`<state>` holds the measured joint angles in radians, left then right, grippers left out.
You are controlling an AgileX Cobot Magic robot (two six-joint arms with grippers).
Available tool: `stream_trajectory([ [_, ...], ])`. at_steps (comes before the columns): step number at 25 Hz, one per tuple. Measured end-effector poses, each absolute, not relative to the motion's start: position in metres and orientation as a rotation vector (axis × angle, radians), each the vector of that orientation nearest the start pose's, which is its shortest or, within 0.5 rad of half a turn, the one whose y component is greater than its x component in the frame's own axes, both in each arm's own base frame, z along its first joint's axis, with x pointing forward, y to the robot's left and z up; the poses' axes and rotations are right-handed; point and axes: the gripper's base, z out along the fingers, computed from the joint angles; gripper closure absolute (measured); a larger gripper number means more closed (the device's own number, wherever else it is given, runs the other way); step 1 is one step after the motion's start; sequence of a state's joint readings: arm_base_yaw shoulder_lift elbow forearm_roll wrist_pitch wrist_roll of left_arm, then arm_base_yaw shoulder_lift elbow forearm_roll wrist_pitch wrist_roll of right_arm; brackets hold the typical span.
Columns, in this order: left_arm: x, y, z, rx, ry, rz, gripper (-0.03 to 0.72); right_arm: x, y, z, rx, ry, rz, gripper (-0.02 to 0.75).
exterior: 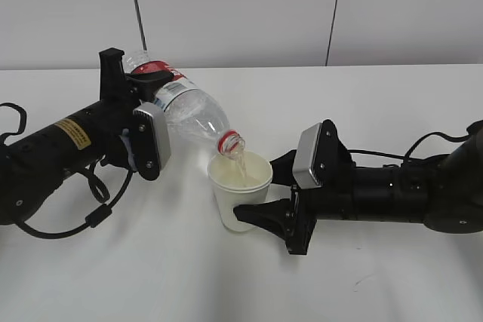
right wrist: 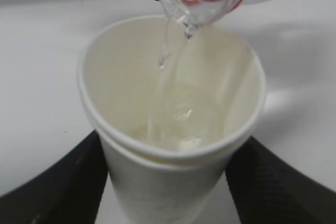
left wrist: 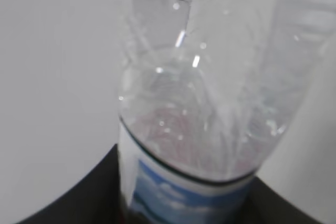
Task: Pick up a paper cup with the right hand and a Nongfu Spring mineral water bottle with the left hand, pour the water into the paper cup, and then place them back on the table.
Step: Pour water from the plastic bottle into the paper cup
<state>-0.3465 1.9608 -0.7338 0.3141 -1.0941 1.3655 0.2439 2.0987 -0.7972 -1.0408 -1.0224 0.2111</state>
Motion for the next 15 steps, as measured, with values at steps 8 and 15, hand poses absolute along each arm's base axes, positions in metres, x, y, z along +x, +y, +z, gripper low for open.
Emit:
stream_trajectory([
  [8,0.3255,-0.1441,0.1451,1.473,0.803,0.680,0.381,0.3098,0.1467,0.0890,-1.188,1.586,0.681,0.234],
  [15,0.3255,-0.1441,0.1455,1.472,0.802,0.681,0.381,0.3096,0.1468,0.0889,-1.193,1.583,0.679,0.234],
])
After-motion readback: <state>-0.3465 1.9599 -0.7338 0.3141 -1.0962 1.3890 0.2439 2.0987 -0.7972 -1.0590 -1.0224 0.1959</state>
